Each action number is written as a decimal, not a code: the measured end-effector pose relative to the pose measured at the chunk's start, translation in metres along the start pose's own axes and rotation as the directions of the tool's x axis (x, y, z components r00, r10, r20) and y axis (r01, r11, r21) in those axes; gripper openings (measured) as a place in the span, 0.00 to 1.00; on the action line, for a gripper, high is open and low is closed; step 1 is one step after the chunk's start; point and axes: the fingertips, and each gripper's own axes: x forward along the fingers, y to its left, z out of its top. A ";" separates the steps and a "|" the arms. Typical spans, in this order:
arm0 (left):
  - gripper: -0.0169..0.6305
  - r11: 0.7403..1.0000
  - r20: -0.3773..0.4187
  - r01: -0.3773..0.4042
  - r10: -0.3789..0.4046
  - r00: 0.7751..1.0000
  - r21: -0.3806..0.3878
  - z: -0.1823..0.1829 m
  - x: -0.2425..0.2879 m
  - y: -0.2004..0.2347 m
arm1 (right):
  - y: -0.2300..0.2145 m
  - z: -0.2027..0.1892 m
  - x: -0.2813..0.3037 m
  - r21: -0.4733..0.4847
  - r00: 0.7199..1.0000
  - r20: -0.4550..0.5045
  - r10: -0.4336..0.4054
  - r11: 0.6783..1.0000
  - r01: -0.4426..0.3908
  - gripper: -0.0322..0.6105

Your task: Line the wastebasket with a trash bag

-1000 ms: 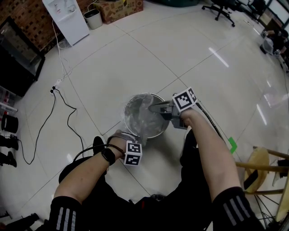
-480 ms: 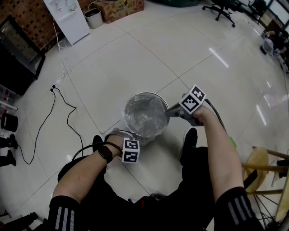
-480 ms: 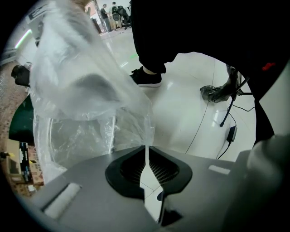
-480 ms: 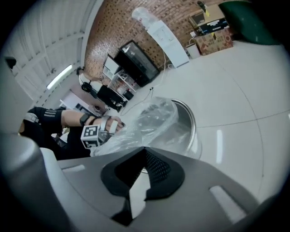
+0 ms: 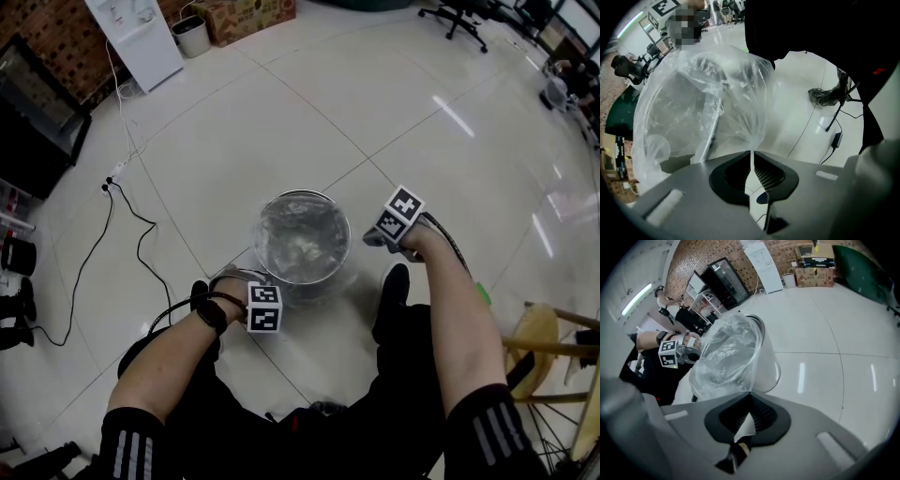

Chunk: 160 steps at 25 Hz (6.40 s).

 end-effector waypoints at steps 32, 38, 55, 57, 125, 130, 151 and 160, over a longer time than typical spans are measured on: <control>0.13 0.764 0.069 0.043 0.002 0.998 -0.644 -0.139 -0.023 0.092 | -0.064 0.028 0.007 0.068 0.959 0.093 -0.269 0.962 0.263 0.16; 0.13 0.502 0.434 0.260 0.268 0.860 -0.825 -0.116 -0.074 0.173 | -0.071 0.043 -0.019 0.027 0.943 0.138 -0.303 0.953 0.302 0.21; 0.02 0.353 0.435 0.329 0.284 0.854 -0.876 -0.123 -0.042 0.220 | -0.086 0.056 0.009 -0.014 0.940 0.105 -0.326 0.944 0.329 0.06; 0.02 0.350 0.424 0.322 0.270 0.864 -0.879 -0.127 -0.036 0.222 | -0.091 0.060 0.013 -0.014 0.941 0.098 -0.323 0.945 0.325 0.06; 0.13 0.464 0.369 0.251 0.182 0.912 -0.849 -0.126 -0.042 0.171 | -0.082 0.031 0.005 0.003 0.956 0.103 -0.275 0.961 0.276 0.32; 0.20 0.549 0.366 0.220 0.172 0.915 -0.807 -0.112 -0.066 0.141 | -0.075 0.033 -0.029 -0.058 0.915 0.158 -0.370 0.922 0.383 0.34; 0.46 0.716 0.334 0.149 0.123 0.934 -0.682 -0.031 -0.054 0.064 | 0.048 0.013 -0.002 -0.432 0.989 0.118 -0.088 0.892 0.131 0.52; 0.49 0.681 0.285 0.120 0.134 0.949 -0.722 -0.043 -0.017 0.067 | 0.046 0.012 0.023 -0.363 0.994 0.109 -0.014 0.930 0.053 0.59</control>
